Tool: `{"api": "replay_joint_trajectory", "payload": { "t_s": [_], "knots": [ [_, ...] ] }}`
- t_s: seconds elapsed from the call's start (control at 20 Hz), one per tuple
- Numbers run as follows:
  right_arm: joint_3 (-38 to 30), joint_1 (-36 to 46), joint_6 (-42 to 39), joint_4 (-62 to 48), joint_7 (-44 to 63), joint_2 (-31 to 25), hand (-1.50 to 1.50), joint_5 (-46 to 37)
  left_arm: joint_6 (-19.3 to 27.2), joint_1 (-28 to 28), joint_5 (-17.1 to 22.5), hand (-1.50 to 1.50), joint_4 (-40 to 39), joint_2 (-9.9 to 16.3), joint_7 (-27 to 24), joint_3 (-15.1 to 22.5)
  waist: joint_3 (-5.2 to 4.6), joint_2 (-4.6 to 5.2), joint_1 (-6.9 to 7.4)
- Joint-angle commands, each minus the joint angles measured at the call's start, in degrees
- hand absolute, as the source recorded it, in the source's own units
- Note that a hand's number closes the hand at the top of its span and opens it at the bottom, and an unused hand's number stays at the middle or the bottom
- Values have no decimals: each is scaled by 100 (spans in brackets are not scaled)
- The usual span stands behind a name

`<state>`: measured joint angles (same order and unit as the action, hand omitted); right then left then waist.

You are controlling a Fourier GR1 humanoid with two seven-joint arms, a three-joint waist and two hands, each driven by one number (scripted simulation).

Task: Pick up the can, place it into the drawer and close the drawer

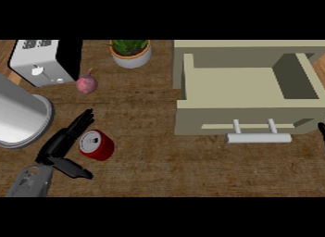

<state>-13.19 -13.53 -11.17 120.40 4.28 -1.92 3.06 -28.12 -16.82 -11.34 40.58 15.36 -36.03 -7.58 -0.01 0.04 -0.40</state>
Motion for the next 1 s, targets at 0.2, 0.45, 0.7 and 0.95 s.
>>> {"api": "replay_joint_trajectory", "payload": {
  "t_s": [0.2,0.45,0.7,0.95],
  "knots": [
    [181,-176,66,307,160,166,-150,-99,10,-359,-101,-150,-571,-106,-391,81,-1,-3,3],
    [254,-609,-17,285,-291,184,-150,-132,46,-280,-59,-150,-326,-194,-168,162,1,-9,8],
    [53,-230,-123,205,14,140,-150,-1,125,-326,-118,-150,-328,-318,-174,266,1,-8,19],
    [63,-111,-49,180,79,185,-150,-59,185,-818,-262,-150,-1018,-451,-490,304,-1,3,-6]
  ]
}}
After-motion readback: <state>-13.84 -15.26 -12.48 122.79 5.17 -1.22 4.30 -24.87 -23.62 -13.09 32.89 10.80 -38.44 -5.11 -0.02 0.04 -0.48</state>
